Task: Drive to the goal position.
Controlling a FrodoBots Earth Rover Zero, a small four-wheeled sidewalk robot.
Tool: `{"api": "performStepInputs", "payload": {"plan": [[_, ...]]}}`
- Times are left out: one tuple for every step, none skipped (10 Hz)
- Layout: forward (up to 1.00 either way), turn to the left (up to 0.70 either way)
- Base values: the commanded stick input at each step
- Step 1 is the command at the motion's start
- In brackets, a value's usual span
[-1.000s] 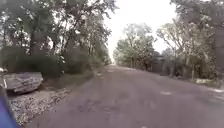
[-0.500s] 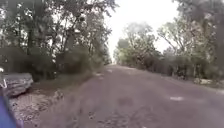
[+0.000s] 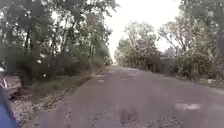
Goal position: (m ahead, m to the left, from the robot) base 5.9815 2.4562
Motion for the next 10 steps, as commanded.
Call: {"api": "performStepInputs", "payload": {"plan": [[0.70,-0.03],[0.70,-0.03],[0.70,-0.03],[0.70,-0.03],[0.70,-0.03],[0.70,-0.03],[0.70,-0.03],[0.70,-0.03],[0.70,-0.03],[0.70,-0.03]]}}
